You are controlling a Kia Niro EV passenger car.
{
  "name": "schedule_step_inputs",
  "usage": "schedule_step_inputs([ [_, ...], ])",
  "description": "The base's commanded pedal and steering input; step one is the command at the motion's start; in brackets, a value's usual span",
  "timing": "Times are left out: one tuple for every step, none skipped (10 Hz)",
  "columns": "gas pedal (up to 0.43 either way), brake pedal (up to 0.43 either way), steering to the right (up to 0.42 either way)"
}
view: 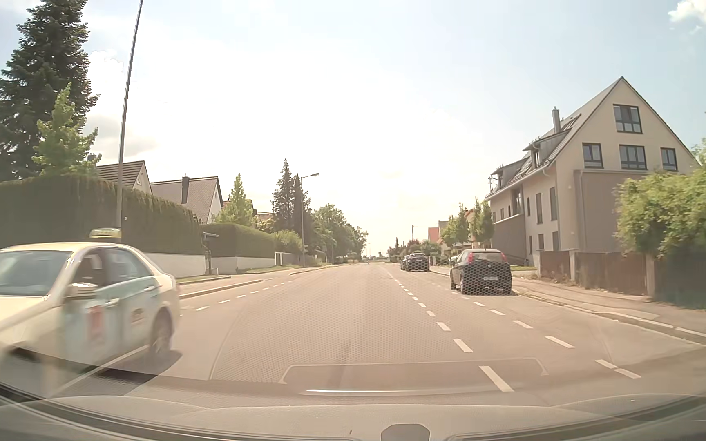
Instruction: Follow the waypoints while adhering to traffic rules and regulations
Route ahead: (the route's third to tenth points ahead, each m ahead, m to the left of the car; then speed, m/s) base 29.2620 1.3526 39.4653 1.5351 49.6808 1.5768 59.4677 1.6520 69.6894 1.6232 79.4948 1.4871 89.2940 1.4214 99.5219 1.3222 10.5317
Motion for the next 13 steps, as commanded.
schedule_step_inputs([
  [0.24, 0.0, -0.003],
  [0.248, 0.0, -0.004],
  [0.248, 0.0, -0.004],
  [0.248, 0.0, -0.004],
  [0.248, 0.0, -0.004],
  [0.248, 0.0, -0.004],
  [0.248, 0.0, -0.003],
  [0.248, 0.0, -0.004],
  [0.248, 0.0, -0.004],
  [0.248, 0.0, -0.004],
  [0.248, 0.0, -0.004],
  [0.248, 0.0, -0.004],
  [0.248, 0.0, -0.005],
])
